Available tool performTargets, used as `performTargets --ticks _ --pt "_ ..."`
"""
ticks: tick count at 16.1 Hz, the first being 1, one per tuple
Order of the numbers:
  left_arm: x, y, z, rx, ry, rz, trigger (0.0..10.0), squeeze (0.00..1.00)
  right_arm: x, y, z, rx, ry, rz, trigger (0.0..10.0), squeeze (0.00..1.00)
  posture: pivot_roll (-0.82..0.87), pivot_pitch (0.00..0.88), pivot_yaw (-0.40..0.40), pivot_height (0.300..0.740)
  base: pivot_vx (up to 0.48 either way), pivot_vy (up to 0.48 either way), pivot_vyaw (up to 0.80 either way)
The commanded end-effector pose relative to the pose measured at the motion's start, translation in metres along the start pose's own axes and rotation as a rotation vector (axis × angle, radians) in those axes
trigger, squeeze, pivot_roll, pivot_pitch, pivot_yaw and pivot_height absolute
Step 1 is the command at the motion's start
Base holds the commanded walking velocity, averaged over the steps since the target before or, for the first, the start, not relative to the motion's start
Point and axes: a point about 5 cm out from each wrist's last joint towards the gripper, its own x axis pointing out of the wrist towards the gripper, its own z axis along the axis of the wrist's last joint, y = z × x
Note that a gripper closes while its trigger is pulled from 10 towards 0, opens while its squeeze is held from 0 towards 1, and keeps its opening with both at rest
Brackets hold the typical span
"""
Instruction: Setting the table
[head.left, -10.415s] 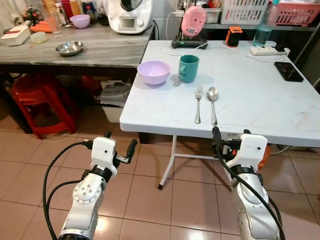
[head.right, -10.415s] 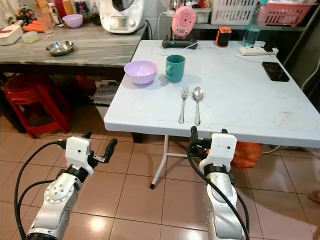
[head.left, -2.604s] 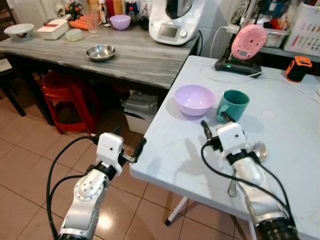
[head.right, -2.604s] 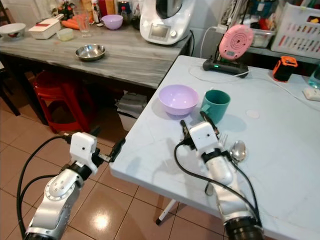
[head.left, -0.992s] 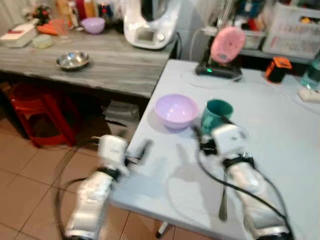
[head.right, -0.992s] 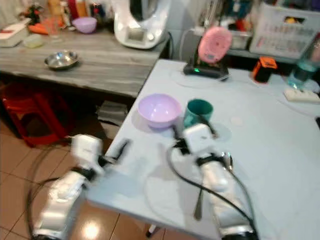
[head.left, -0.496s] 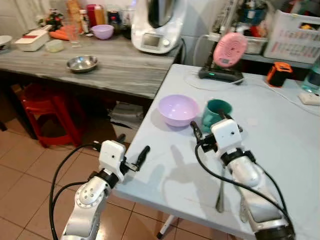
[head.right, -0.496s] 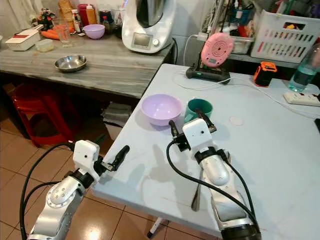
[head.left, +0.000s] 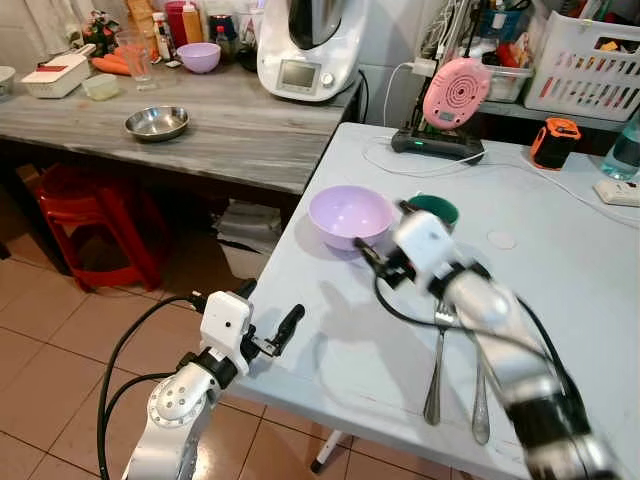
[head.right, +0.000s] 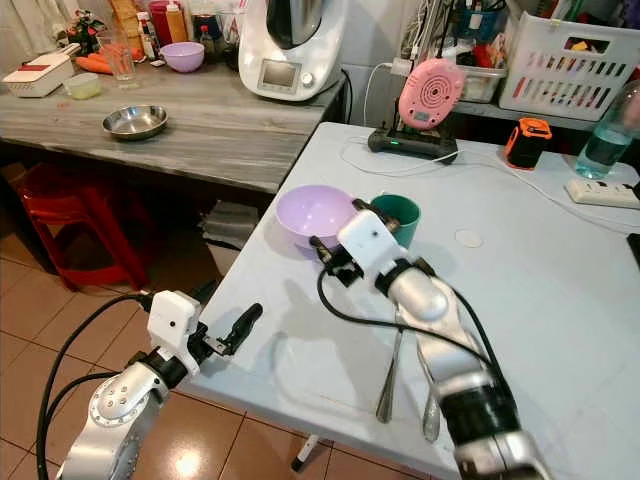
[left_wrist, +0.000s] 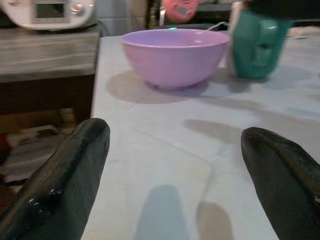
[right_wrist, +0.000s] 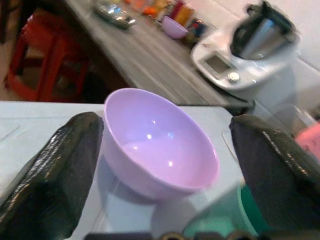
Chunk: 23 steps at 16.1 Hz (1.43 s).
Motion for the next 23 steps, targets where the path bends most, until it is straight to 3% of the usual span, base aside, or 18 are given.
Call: performTargets --ticks 1,5,10,17,19,20,21,22,23 --pt "-0.003 -0.005 0.002 -0.014 -0.01 -0.042 10.0 0.0 0.008 -0.004 0.0 -0.046 0.017 0.078 10.0 0.0 0.0 0.0 -0.02 0.74 0.0 0.0 0.0" --pt "-0.011 -0.012 0.013 0.018 -0.069 -0.103 10.0 0.0 0.022 -0.02 -0.003 -0.127 0.073 0.166 10.0 0.0 0.03 0.018 -0.047 0.74 0.0 0.0 0.0" --pt "-0.015 -0.008 0.018 0.026 -0.072 -0.094 10.0 0.0 0.035 -0.037 -0.007 -0.174 0.156 0.214 10.0 0.0 0.04 0.037 -0.049 0.74 0.0 0.0 0.0" --pt "-0.015 -0.012 0.018 0.021 -0.055 -0.106 10.0 0.0 0.041 -0.031 -0.018 -0.217 0.229 0.295 10.0 0.0 0.05 0.058 -0.033 0.74 0.0 0.0 0.0" --pt "-0.016 -0.011 0.017 0.023 -0.046 -0.097 10.0 0.0 0.042 -0.024 -0.02 -0.313 0.242 0.321 10.0 0.0 0.06 0.06 -0.034 0.74 0.0 0.0 0.0" --pt "-0.017 -0.011 0.017 0.023 -0.042 -0.095 10.0 0.0 0.043 -0.022 -0.02 -0.338 0.238 0.326 9.3 0.0 0.07 0.063 -0.034 0.74 0.0 0.0 0.0" --pt "-0.017 -0.011 0.017 0.024 -0.038 -0.091 10.0 0.0 0.044 -0.02 -0.019 -0.382 0.231 0.332 2.5 0.0 0.08 0.063 -0.035 0.74 0.0 0.0 0.0" --pt "-0.018 -0.011 0.016 0.025 -0.034 -0.087 10.0 0.0 0.045 -0.018 -0.019 -0.439 0.229 0.335 0.0 0.0 0.08 0.063 -0.035 0.74 0.0 0.0 0.0" --pt "-0.018 -0.01 0.016 0.025 -0.031 -0.081 10.0 0.0 0.045 -0.017 -0.02 -0.472 0.23 0.336 0.0 0.0 0.08 0.063 -0.035 0.74 0.0 0.0 0.0"
